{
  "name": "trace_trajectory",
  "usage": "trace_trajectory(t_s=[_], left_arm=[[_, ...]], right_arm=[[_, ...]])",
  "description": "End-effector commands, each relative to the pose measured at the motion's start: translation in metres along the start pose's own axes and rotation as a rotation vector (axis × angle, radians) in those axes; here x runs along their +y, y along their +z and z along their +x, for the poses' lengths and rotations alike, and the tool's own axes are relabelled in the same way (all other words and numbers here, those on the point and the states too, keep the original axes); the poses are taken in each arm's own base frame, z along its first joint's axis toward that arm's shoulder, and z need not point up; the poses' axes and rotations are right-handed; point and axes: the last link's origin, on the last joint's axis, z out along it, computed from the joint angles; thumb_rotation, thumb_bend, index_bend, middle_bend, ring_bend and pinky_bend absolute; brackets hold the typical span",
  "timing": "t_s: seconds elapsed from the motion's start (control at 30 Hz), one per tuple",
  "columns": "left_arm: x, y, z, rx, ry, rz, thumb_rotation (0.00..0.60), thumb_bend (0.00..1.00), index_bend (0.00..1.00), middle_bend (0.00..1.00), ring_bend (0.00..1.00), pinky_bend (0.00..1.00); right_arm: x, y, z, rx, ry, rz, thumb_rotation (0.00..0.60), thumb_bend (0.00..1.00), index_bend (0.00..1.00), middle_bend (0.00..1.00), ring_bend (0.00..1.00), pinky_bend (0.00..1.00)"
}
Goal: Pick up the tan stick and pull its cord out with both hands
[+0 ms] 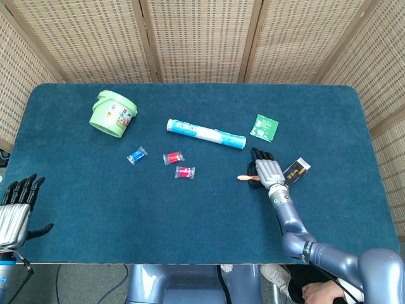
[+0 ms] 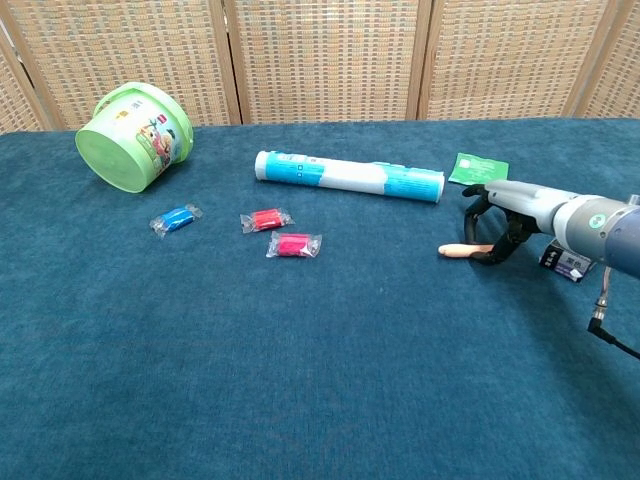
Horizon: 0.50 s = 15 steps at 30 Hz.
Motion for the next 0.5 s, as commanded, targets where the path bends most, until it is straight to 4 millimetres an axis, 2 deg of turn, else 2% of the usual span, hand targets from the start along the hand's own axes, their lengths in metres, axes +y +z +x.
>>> trace_trajectory(t_s=[0.03,0.27,0.5], left_arm=[[0.000,0.000,0.000,-0.001,-0.004,0.000,0.600,0.00,0.00,0.00,0.00,0.00],[-0.001,0.001,0.003,0.004,-0.006,-0.014,0.600,0.00,0.00,0.00,0.00,0.00],[-0.004,0.004,0.011,0.026,-0.008,-0.036,0.600,0.00,0.00,0.00,0.00,0.00]], right_arm=[[0.002,-0.006,0.005,0.011,0.015,0.008,0.600,0.62,0.62,0.05,0.00,0.00],[-0.001,-0.030,0.029,0.039,0.102,0.049,0.600,0.62,0.63,0.07,0.00,0.00],[-0.022,-0.051,0.059,0.024,0.239,0.095,0.600,0.62,0.63,0.08,0.00,0.00]])
